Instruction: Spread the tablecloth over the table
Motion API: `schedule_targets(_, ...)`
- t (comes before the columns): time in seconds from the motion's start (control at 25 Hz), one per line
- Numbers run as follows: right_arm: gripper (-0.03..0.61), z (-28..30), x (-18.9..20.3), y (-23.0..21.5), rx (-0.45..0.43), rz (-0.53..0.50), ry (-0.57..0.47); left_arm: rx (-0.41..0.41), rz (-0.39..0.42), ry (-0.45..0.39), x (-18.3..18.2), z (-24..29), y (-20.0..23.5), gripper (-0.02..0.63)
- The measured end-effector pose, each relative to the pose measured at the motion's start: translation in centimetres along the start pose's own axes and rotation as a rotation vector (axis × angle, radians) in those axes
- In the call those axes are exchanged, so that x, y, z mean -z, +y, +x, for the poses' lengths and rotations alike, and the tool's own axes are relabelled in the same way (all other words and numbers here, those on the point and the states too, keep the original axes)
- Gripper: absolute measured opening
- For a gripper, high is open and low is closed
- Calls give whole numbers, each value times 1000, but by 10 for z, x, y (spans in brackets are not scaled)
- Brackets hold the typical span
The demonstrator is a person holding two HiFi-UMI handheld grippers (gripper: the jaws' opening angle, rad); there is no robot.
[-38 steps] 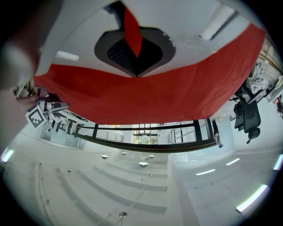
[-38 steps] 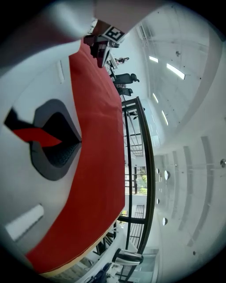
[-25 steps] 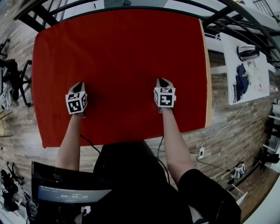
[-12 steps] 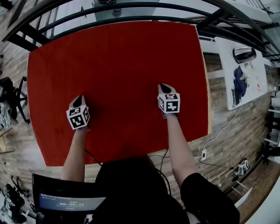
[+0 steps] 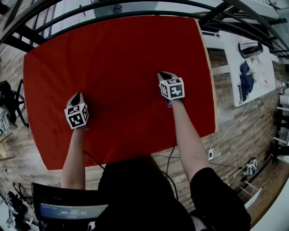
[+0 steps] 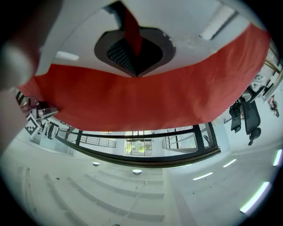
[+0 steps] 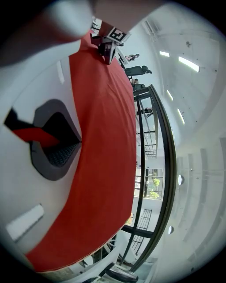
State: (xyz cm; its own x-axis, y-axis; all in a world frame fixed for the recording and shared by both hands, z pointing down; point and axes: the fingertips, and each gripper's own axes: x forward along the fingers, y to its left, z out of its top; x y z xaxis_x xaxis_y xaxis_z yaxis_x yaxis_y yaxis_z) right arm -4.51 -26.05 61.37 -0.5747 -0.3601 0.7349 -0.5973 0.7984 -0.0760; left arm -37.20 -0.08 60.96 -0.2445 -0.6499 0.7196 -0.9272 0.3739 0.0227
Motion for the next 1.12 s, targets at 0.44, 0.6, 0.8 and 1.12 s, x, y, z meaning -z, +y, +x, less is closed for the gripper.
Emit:
schedule_targets(0.44,9,-107,118,4,178,93,-44,170,136,40,87,-98,-48,6)
schedule_targets(0.6,9,-119,139,0,184,94,-42,130,120,40,111,-102,-63,6)
schedule_targets(0.8,9,-123,143,-12,151,90,-37,96,99,17,113,-103,-77,6)
schedule_targets(1.12,9,-134,155,-34,154,46,-31,106,93,10,116,-95,-100,6)
